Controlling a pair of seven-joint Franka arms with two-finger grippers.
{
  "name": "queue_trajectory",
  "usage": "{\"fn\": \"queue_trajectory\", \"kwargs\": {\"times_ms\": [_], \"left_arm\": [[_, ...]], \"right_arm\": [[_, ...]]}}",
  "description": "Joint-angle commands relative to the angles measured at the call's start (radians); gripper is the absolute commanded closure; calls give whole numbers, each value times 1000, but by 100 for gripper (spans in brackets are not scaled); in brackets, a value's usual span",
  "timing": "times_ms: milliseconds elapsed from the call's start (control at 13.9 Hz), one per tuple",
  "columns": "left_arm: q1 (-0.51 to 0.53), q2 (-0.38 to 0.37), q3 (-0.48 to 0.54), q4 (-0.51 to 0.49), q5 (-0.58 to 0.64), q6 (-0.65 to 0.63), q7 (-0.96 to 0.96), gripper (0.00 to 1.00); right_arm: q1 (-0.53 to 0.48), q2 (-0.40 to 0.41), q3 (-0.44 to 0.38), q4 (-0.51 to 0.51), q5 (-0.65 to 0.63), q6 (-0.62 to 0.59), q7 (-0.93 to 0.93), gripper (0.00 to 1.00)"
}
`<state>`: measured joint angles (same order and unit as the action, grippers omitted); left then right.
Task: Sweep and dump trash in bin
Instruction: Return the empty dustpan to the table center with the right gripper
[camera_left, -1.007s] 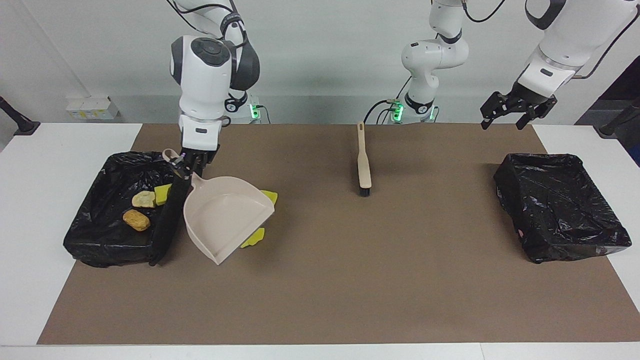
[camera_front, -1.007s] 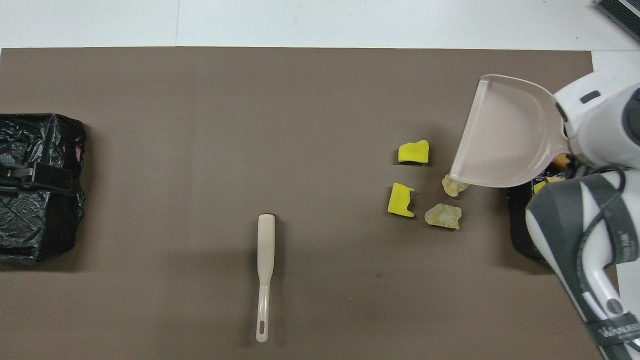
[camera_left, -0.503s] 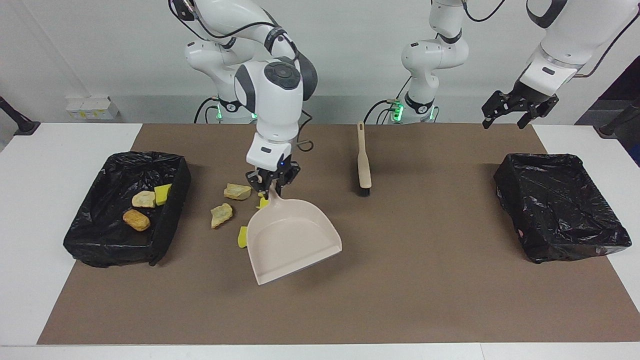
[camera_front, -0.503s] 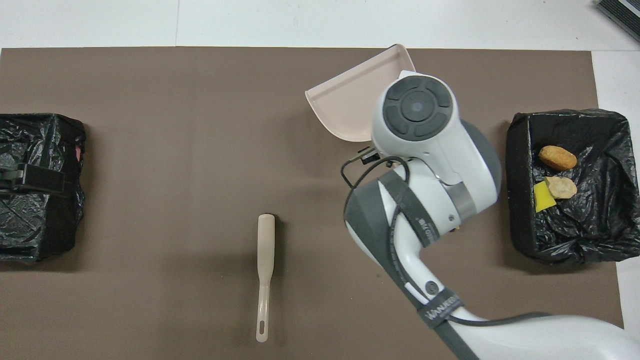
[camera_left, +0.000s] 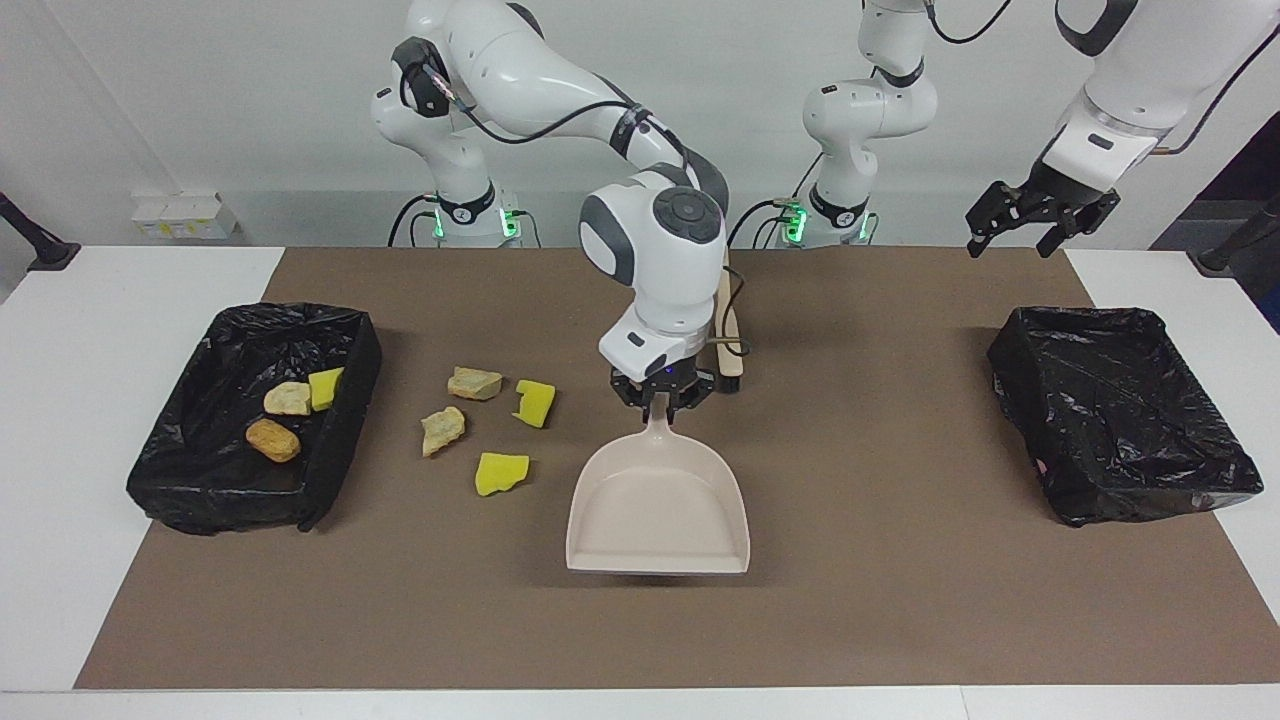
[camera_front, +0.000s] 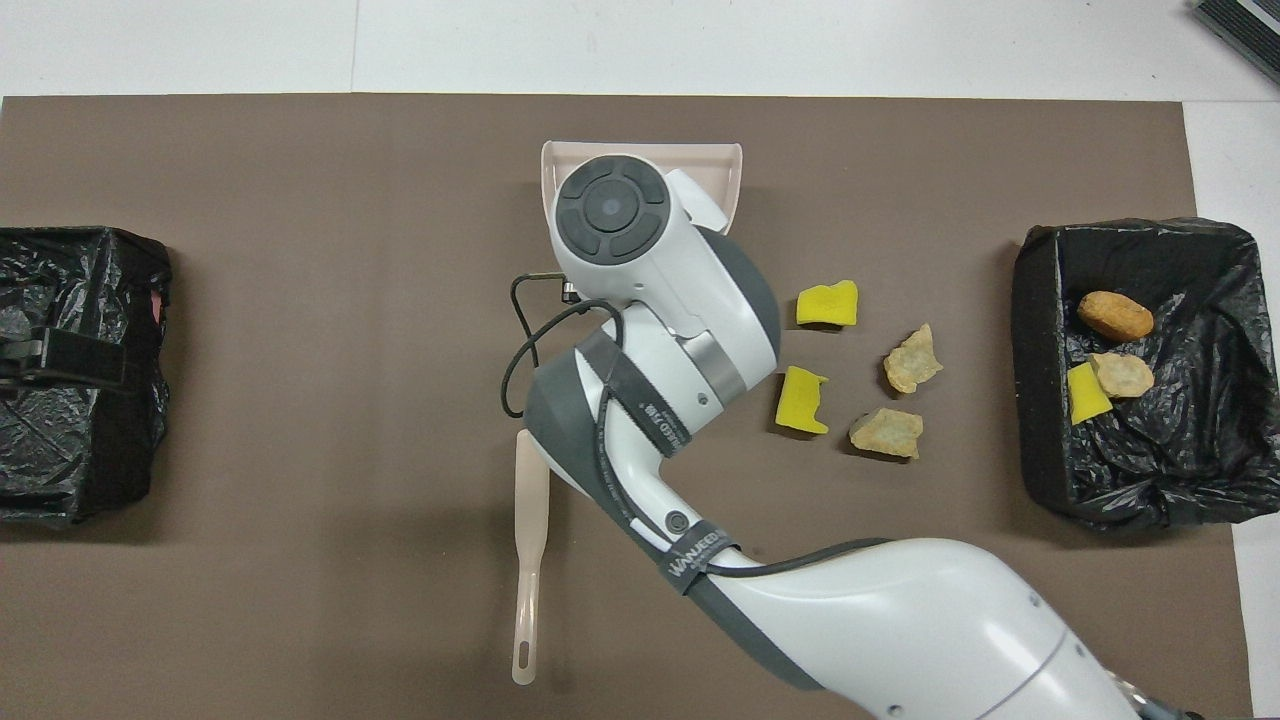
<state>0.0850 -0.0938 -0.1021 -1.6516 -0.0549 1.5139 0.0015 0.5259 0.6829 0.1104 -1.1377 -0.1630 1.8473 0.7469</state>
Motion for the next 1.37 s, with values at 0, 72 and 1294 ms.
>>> {"fn": "queue_trajectory", "kwargs": {"times_ms": [0, 72, 1294], "left_arm": [[6, -6, -2, 7, 17, -9, 0, 0], [7, -10, -2, 1, 26, -52, -2, 0], [18, -30, 7, 6, 26, -100, -2, 0]], "right_arm": [[31, 75, 3, 119, 43, 7, 80, 100], [31, 87, 23, 119, 87, 32, 81, 100], [65, 119, 77, 96, 117, 144, 55, 63]]}}
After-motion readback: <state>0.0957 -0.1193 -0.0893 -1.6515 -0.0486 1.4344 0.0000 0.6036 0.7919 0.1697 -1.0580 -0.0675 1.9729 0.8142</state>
